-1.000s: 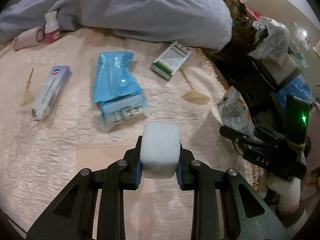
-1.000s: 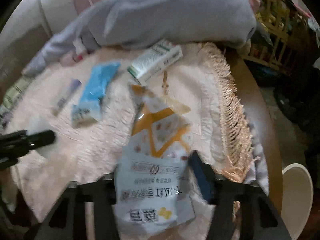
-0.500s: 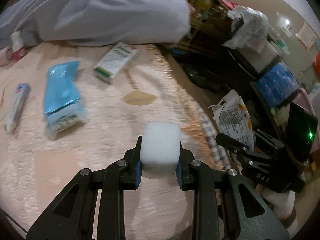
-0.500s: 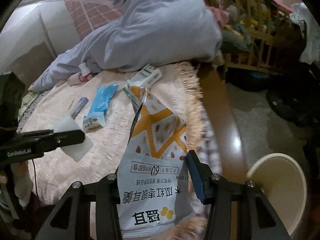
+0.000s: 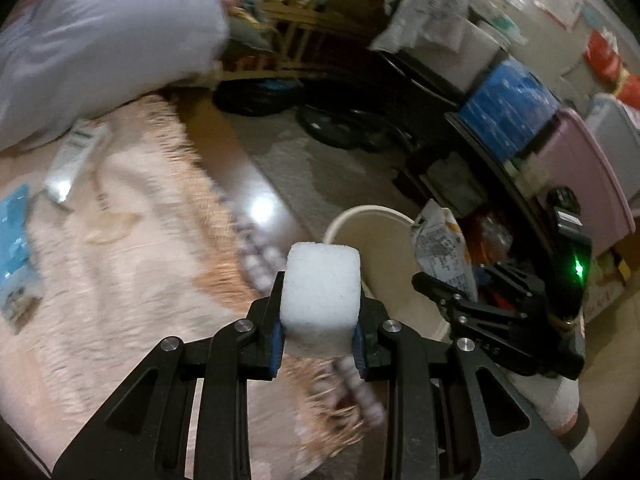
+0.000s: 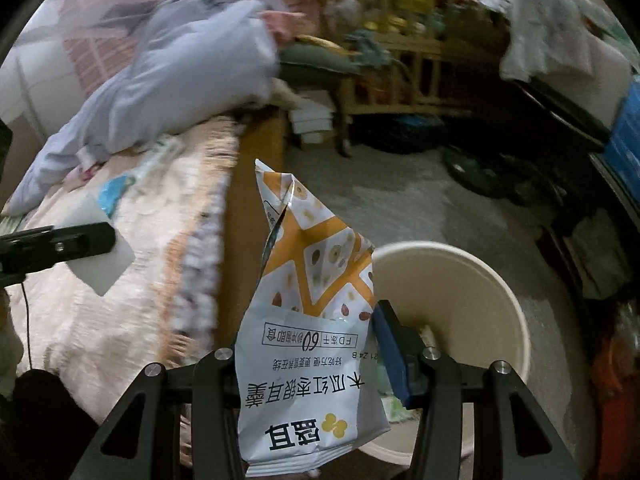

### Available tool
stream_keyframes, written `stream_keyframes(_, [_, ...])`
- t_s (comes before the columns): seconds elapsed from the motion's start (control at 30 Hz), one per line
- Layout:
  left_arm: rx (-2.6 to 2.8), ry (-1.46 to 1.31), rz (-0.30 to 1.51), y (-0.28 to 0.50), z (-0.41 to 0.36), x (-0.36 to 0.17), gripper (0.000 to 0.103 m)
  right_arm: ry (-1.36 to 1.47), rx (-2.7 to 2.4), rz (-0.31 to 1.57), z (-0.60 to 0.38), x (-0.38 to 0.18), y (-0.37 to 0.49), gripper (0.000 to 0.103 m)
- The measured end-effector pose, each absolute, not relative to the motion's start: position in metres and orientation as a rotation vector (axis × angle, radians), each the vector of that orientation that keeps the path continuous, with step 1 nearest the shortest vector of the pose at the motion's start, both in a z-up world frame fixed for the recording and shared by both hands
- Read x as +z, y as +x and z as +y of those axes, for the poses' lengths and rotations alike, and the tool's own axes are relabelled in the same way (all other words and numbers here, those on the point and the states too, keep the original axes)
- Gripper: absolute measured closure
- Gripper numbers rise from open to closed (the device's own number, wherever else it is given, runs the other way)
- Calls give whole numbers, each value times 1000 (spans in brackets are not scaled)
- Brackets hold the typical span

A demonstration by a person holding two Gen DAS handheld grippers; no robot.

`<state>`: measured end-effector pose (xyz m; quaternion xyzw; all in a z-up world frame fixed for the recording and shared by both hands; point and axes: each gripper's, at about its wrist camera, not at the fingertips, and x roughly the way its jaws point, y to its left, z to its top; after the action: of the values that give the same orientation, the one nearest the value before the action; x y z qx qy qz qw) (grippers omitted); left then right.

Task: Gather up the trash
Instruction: 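Carry the foam block and snack bag to the bin and open both grippers, then move both open grippers back over the bed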

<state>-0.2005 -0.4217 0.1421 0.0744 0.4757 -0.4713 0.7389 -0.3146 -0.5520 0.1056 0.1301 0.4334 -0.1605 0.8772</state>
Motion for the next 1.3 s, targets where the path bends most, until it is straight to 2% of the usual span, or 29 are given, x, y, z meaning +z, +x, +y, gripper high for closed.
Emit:
stream_keyframes(0.43, [-1149, 159, 1105, -233, -504, 120, 78, 394, -463, 930, -616, 72, -361, 56])
stream_keyframes(0.53, [-1163, 150, 1119, -236, -517, 113, 74, 423, -487, 923, -627, 67, -366, 53])
stream_keyframes(0.57, [-1164, 151, 1124, -236, -519, 111, 70, 436, -493, 919, -631, 65, -367, 51])
stream_keyframes(0.63, [-1169, 137, 1138, -235, -522, 108, 56, 452, -504, 915, -635, 63, -368, 40])
stream_keyframes(0.67, [-1169, 124, 1143, -233, -521, 107, 51, 458, -511, 911, -636, 62, -368, 29])
stream_keyframes(0.7, [-1165, 118, 1145, -232, -520, 106, 50, 463, -514, 905, -637, 62, -368, 25])
stream_keyframes(1.3, [-954, 205, 1037, -200, -441, 115, 50, 387, -445, 863, -593, 80, -350, 25])
